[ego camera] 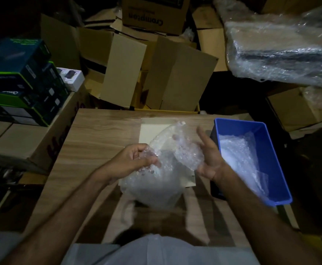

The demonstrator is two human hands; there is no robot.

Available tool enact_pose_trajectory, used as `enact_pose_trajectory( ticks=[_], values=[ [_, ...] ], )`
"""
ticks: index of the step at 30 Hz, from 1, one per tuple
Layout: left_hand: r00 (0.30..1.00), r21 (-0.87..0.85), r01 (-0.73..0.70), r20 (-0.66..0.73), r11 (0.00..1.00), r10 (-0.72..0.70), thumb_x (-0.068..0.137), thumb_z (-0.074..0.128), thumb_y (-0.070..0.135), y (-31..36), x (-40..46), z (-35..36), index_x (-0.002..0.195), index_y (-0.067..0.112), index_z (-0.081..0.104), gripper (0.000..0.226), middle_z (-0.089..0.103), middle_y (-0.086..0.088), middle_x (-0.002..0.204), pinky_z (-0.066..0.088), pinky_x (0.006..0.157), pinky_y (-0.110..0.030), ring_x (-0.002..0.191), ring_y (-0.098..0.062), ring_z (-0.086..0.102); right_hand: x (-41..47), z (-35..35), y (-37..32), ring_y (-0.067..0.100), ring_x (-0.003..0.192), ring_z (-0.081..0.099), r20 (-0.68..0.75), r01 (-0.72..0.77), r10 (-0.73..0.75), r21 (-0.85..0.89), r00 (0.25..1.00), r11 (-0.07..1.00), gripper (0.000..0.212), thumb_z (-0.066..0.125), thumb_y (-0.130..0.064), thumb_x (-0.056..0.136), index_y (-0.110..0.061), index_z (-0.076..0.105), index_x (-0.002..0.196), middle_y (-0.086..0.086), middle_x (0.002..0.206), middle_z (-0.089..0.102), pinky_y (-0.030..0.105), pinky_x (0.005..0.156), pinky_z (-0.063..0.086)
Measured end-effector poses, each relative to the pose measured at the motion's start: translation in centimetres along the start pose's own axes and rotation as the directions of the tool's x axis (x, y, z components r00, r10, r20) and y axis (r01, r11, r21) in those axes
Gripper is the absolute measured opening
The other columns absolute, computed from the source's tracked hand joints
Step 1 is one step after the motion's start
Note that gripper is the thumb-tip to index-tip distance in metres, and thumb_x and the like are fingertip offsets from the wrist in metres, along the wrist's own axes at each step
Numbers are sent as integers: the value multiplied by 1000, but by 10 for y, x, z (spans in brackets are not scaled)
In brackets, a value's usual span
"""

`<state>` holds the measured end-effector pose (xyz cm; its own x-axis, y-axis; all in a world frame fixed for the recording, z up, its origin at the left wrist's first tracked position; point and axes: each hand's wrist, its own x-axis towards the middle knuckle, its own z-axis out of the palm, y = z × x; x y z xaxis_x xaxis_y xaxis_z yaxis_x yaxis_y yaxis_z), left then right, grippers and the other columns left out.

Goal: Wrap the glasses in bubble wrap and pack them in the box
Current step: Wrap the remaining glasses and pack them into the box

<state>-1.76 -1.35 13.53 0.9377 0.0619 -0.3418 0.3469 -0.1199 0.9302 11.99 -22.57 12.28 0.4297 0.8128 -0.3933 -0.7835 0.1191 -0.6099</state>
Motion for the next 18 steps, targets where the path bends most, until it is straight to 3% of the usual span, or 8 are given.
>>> enact_pose_trajectory(
  ticks=[1,3,5,8,11,14,16,18],
  values=[
    [997,-66,-9,-73,998,4,95,67,19,-6,-2,5,117,3,66,27,77,-11,109,57,88,-50,102,-35,72,-2,-7,18,36,126,61,21,-11,7,214,1000,977,80,68,-63,81,-7,60,137,21,138,61,49,110,46],
    [981,-127,-21,-194,992,-4,94,68,17,-18,-4,15,119,0,63,30,77,-13,108,59,83,-44,97,-31,73,-10,-9,48,41,137,50,73,-50,27,334,997,941,97,75,-65,75,-8,46,148,25,149,50,54,114,41],
    [957,-195,-35,-290,980,-24,93,69,14,-27,-6,25,125,1,57,36,77,-16,106,60,77,-40,88,-26,75,-15,0,61,36,121,65,16,-51,49,206,999,977,86,78,-58,75,-7,55,140,22,136,62,47,94,57],
    [914,-232,-62,-403,971,-38,93,69,10,-32,-6,35,131,13,43,46,75,-18,107,63,73,-42,84,-20,77,-12,7,65,28,102,74,-112,59,-73,-121,991,991,51,72,-19,89,-8,55,136,17,121,72,35,75,61],
    [915,-211,-106,-404,972,12,92,66,-5,-27,-15,34,145,33,30,75,63,17,108,56,64,-13,85,16,67,-8,2,64,2,101,72,-209,175,-271,-387,940,905,93,78,0,85,-31,24,154,0,127,62,24,73,60],
    [967,-12,-88,-239,996,83,79,80,-5,-34,-16,16,146,30,46,83,55,17,135,49,82,-4,110,24,54,-4,-15,64,18,124,63,-45,266,-364,-601,930,753,110,83,-2,80,-44,18,157,6,146,52,35,91,60],
    [977,202,-16,-207,979,58,72,88,5,-31,-18,9,135,30,61,73,58,9,137,55,94,-20,115,6,61,-6,-18,62,19,123,62,54,281,-381,-769,923,573,92,86,-2,76,-32,42,151,0,145,53,29,92,59],
    [966,448,22,-240,894,96,73,89,22,-29,-15,7,120,29,71,51,63,6,118,58,88,-30,103,-3,63,-3,-16,61,10,110,65,142,275,-444,-928,885,251,60,87,-9,76,-22,65,131,-8,122,62,14,84,54]
  ],
)
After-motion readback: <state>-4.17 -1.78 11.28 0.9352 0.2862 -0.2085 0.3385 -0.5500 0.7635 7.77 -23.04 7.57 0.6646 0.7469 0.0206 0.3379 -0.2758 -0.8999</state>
